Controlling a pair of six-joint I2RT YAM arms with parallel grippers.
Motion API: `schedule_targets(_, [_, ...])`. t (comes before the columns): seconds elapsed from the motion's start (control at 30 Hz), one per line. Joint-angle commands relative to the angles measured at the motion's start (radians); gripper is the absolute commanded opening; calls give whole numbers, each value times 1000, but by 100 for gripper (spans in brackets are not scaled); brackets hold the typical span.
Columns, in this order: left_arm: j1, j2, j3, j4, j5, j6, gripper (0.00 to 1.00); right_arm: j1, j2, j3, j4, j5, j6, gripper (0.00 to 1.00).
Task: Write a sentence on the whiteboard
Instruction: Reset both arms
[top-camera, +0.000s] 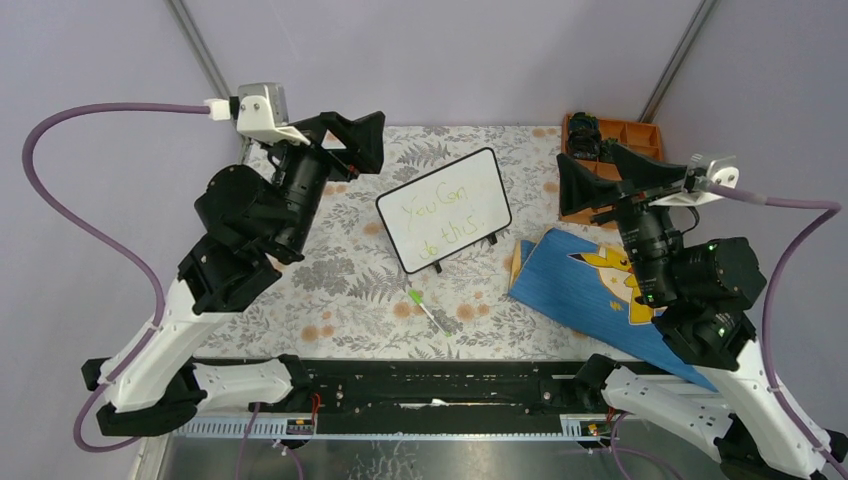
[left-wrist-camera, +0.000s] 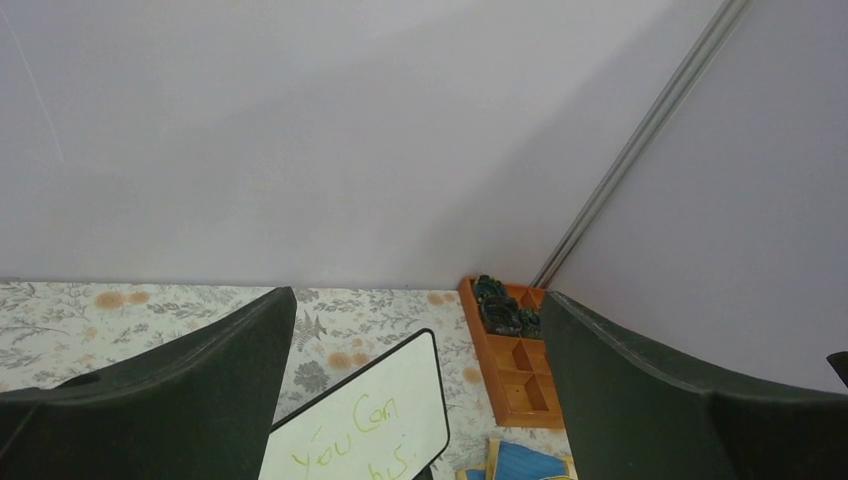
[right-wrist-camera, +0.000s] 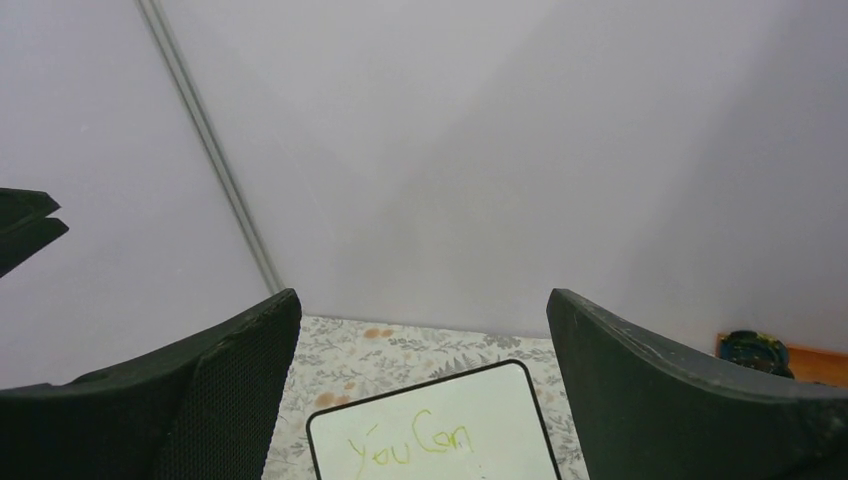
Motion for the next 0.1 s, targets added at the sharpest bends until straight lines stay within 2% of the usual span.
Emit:
schedule_targets(0.0, [-6, -2, -15, 70, -19, 11, 99, -1, -4, -17, 77, -30, 8, 100])
schedule_targets(0.07, [-6, -5, -22, 74, -23, 17, 99, -1, 4, -11, 74, -29, 8, 100])
